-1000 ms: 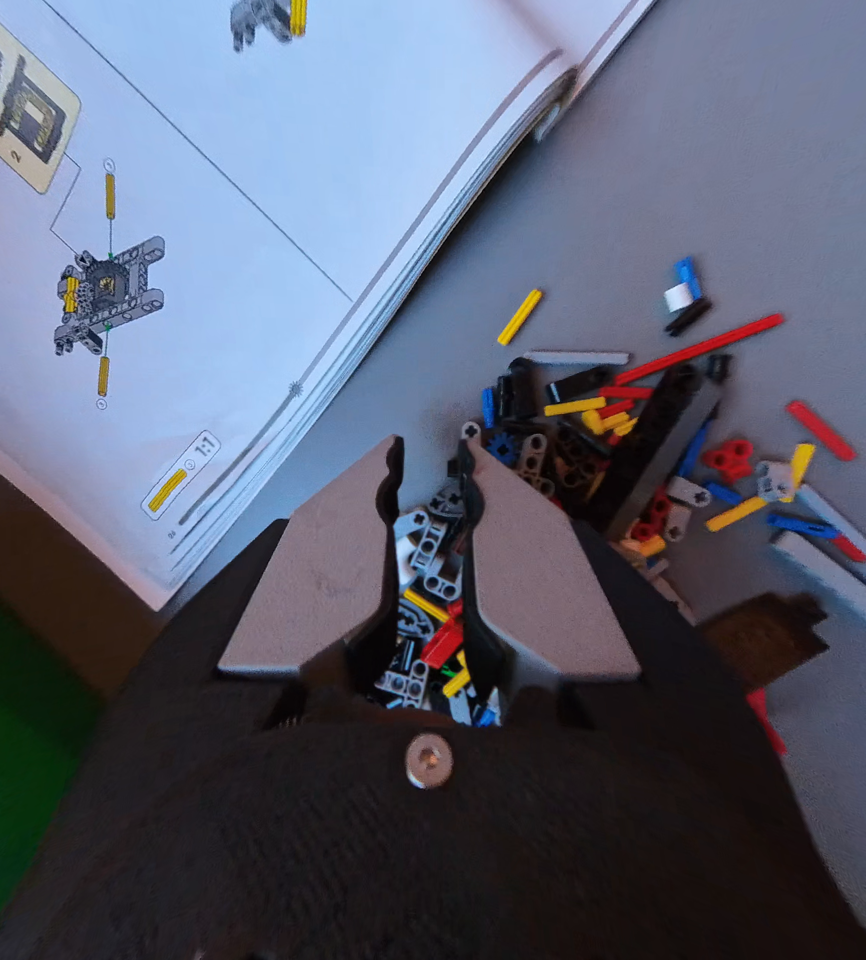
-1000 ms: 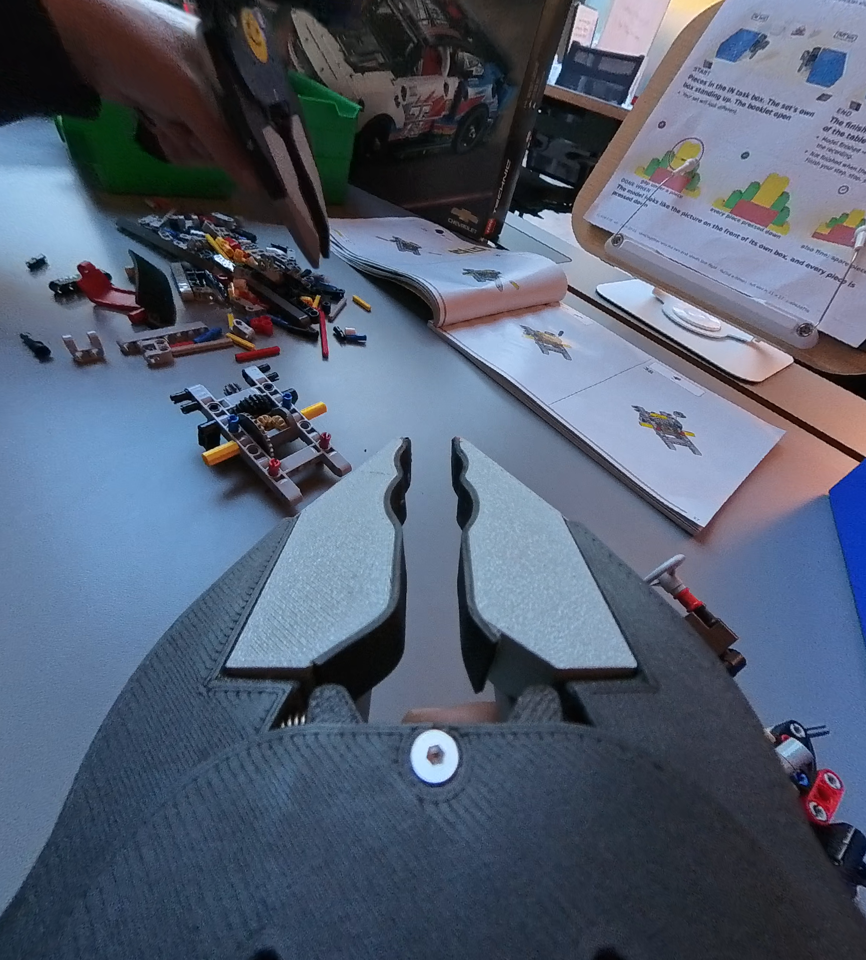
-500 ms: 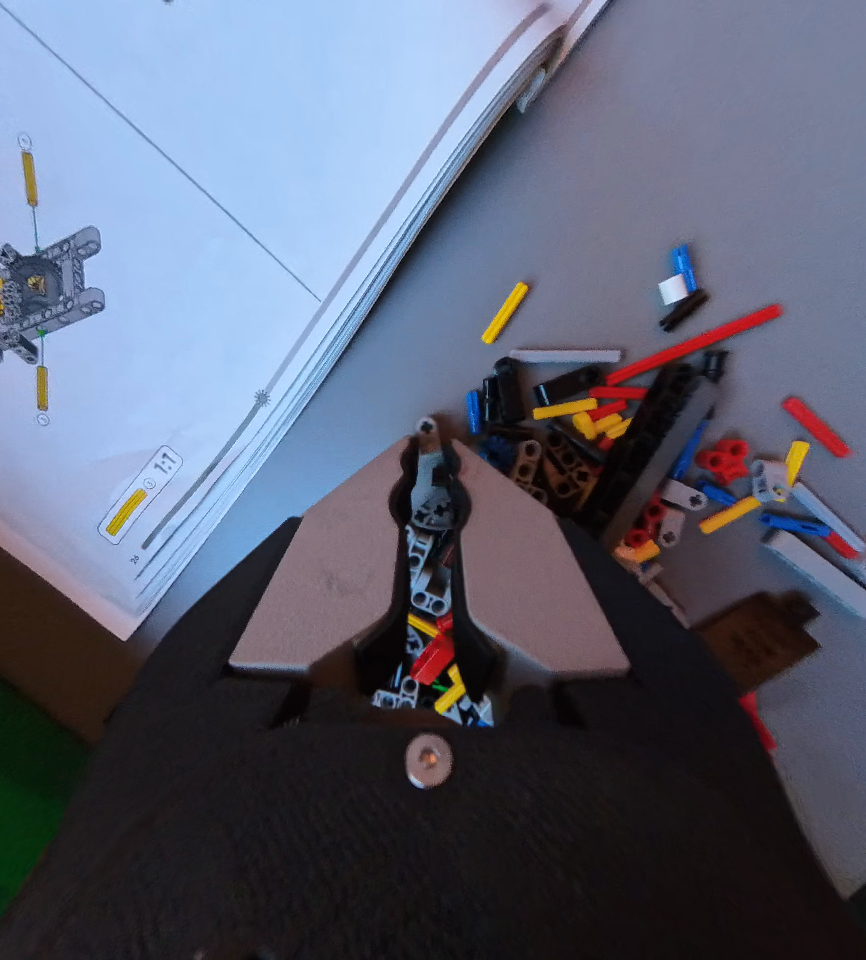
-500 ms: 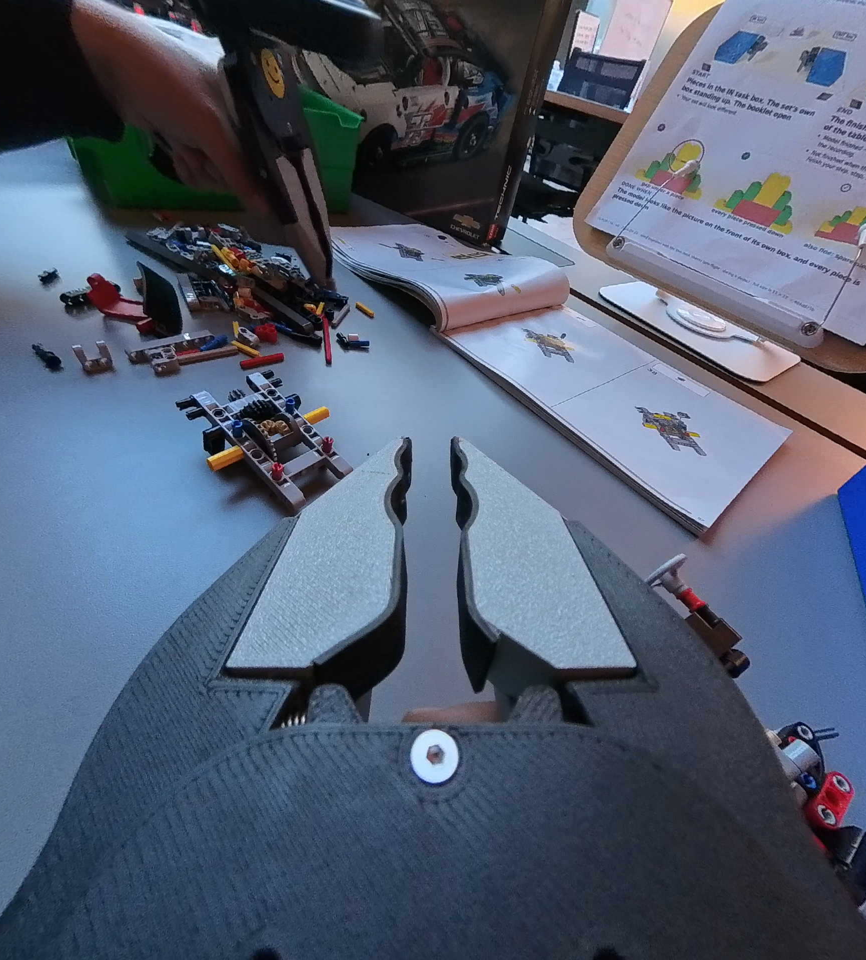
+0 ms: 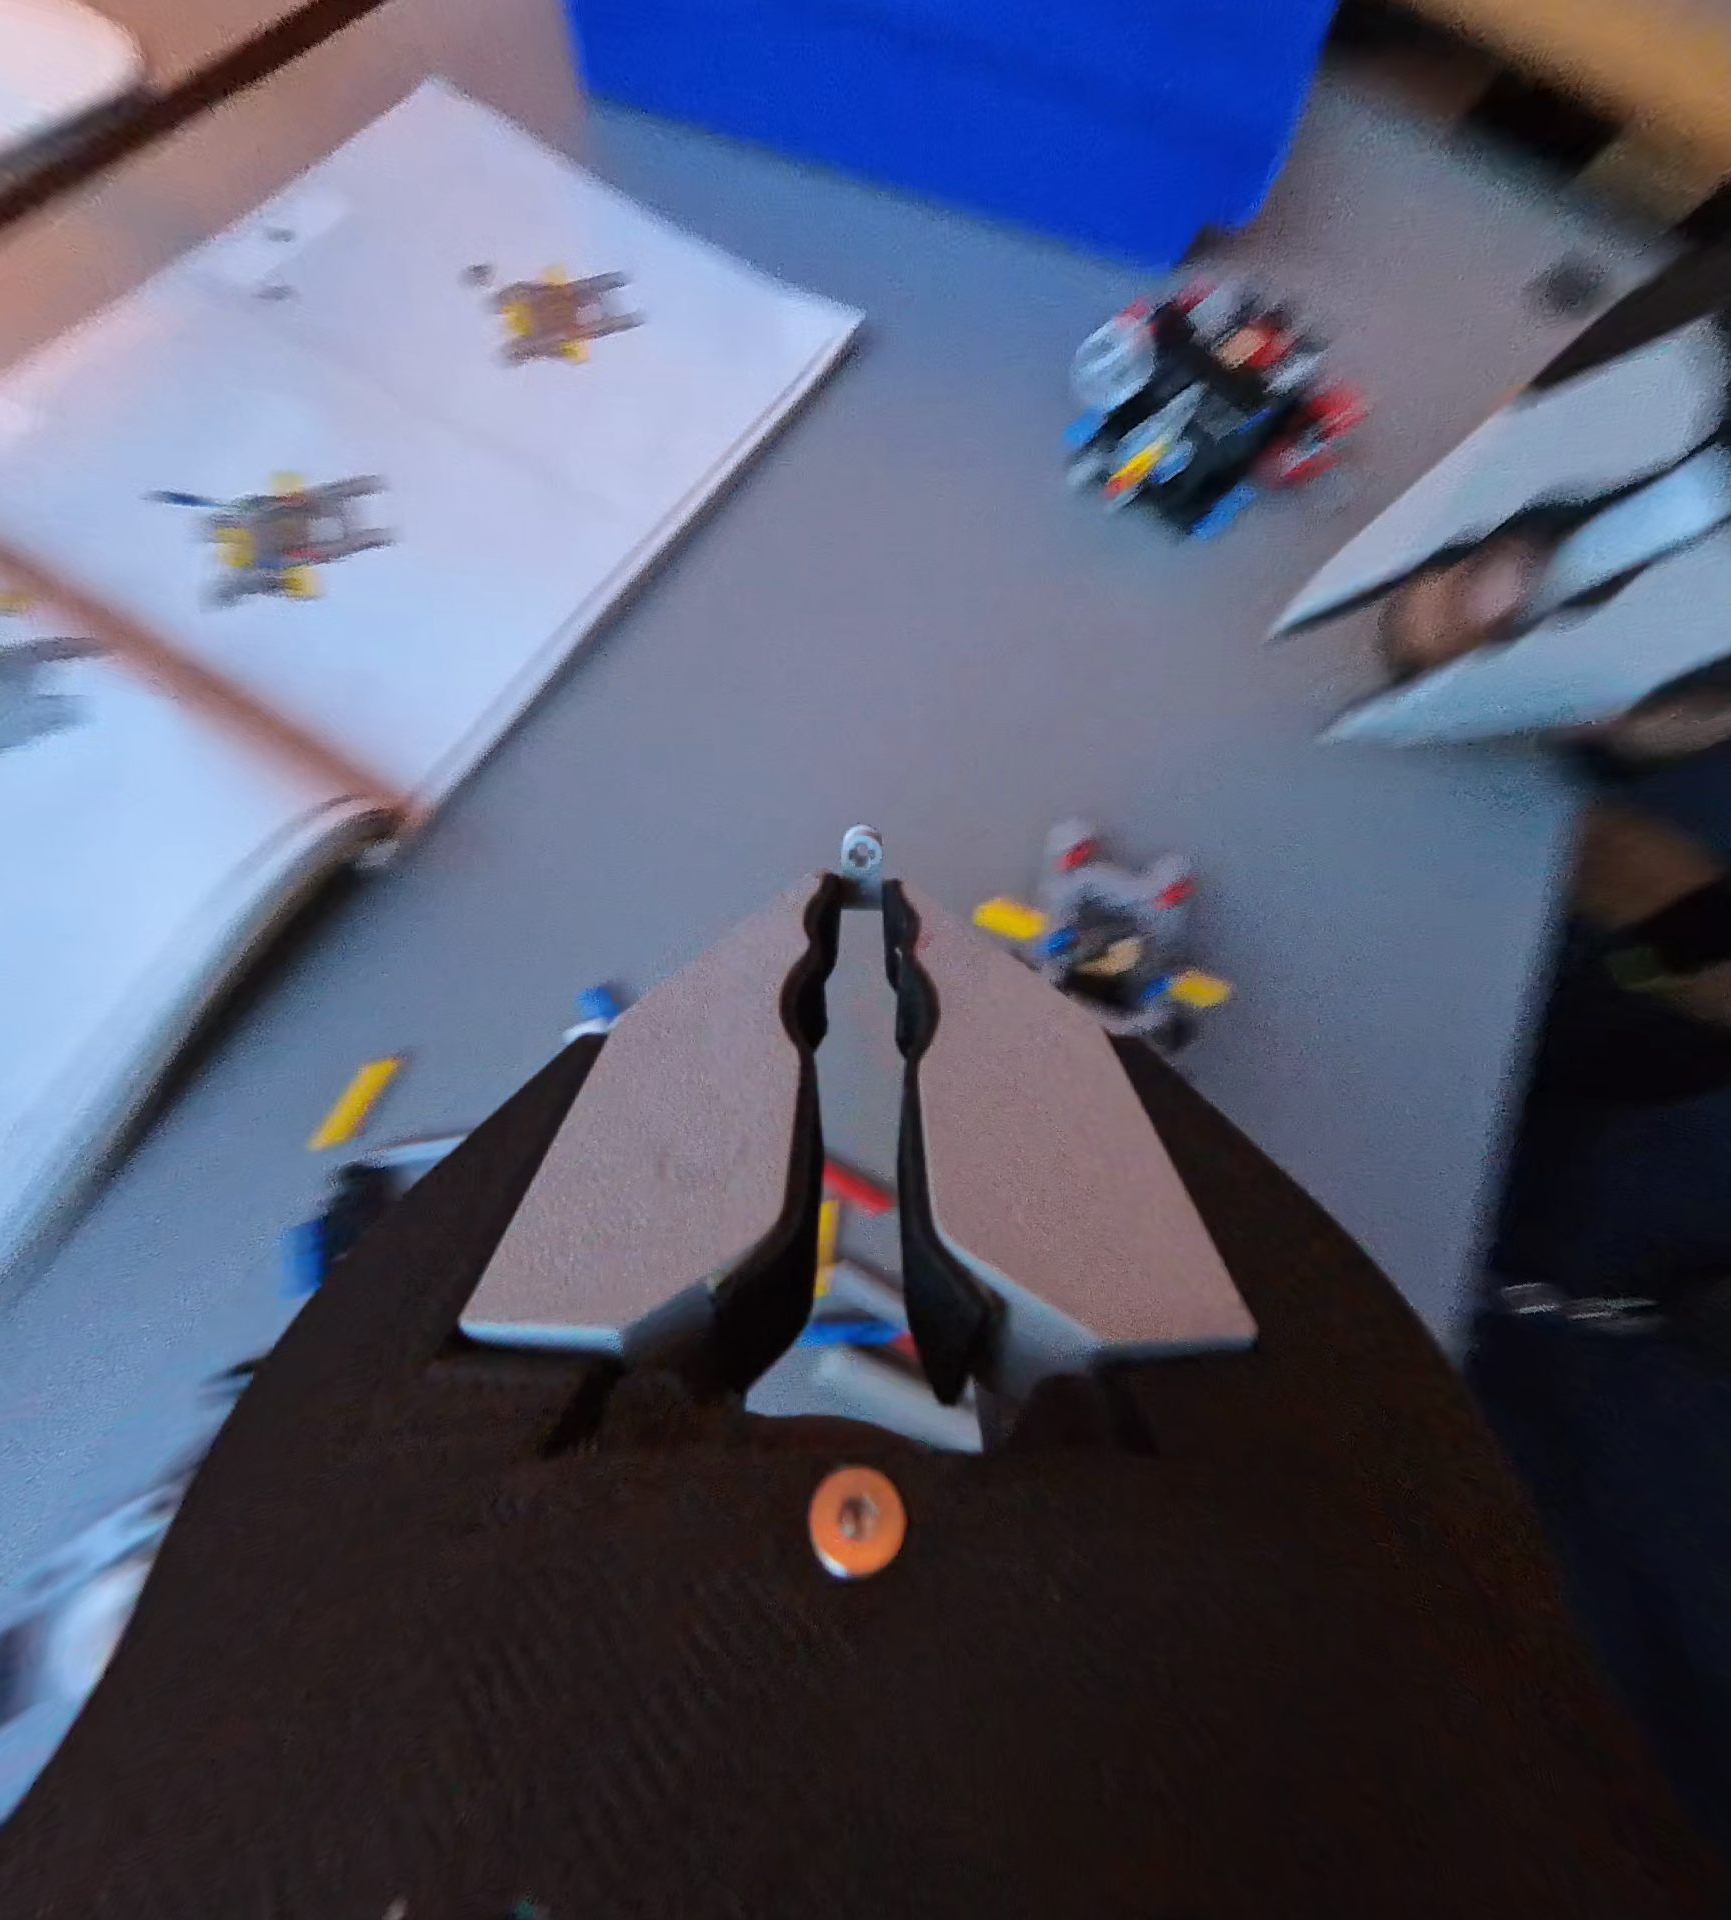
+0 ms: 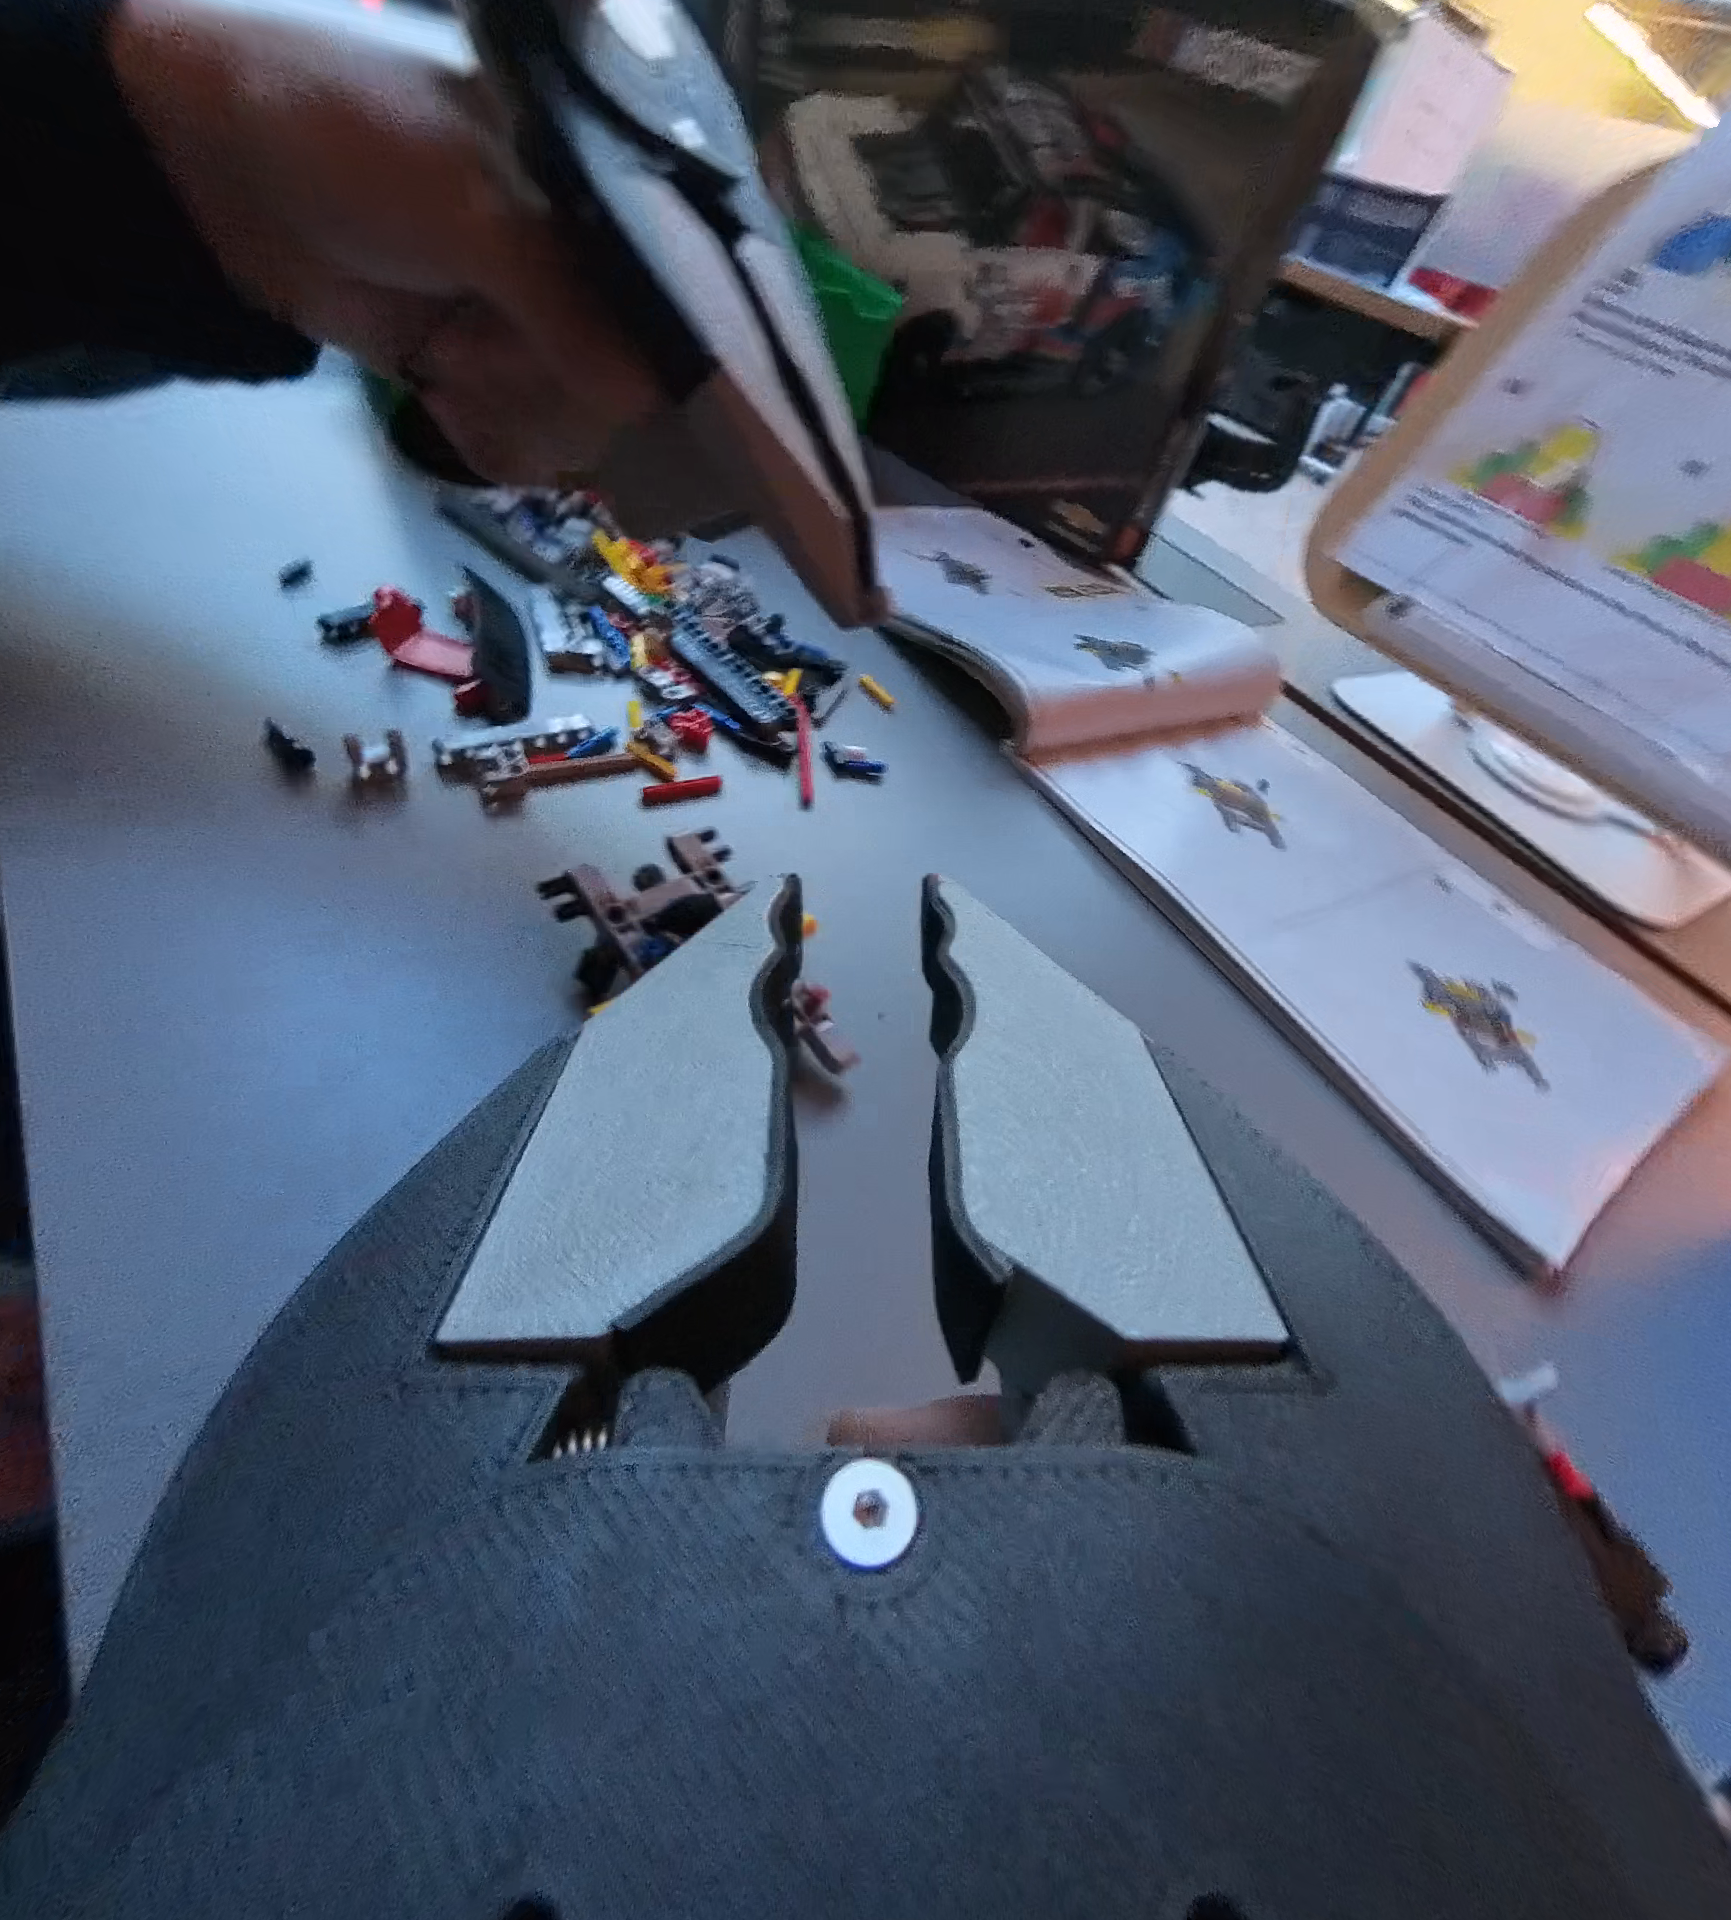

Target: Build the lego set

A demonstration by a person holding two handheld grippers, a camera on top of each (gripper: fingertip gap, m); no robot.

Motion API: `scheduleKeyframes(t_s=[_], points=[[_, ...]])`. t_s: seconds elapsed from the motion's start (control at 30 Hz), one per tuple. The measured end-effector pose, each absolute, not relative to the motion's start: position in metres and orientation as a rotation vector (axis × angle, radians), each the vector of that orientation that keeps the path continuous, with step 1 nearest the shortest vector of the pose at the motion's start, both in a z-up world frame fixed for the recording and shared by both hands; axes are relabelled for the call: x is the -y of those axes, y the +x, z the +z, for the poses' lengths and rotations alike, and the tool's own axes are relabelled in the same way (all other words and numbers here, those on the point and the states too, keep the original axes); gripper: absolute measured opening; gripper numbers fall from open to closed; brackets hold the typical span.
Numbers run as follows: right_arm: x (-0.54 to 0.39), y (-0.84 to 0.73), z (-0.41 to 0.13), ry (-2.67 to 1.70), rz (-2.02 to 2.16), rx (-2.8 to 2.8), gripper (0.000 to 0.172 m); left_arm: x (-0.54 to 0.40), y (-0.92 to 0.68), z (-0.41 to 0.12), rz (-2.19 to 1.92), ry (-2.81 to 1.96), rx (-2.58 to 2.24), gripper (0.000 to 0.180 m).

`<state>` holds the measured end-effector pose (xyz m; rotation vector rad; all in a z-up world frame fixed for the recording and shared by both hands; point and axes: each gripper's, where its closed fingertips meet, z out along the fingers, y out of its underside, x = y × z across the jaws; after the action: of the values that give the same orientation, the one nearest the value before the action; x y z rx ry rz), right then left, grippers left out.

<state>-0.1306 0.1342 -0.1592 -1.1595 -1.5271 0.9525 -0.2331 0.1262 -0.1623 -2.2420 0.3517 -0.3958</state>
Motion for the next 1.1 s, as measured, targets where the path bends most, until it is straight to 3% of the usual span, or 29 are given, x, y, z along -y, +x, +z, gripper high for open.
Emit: scheduleKeyframes(t_s=[0.27,0.47,0.83,1.1], points=[[-0.107,-0.169,-0.169,-0.964,0.602,1.711,0.026,-0.11,-0.173,-0.174,-1.025,-2.222,-0.079,0.005],[-0.098,-0.179,-0.177,-0.9,0.57,1.747,0.016,-0.097,-0.161,-0.179,-1.17,-2.228,-0.033,0.006],[-0.1,-0.177,-0.17,-0.933,0.712,1.69,0.013,-0.102,-0.159,-0.17,-1.277,-2.13,0.025,0.006],[-0.096,-0.167,-0.145,-0.907,1.017,1.597,0.012,-0.09,-0.166,-0.154,-1.451,-1.984,-0.022,0.028]])
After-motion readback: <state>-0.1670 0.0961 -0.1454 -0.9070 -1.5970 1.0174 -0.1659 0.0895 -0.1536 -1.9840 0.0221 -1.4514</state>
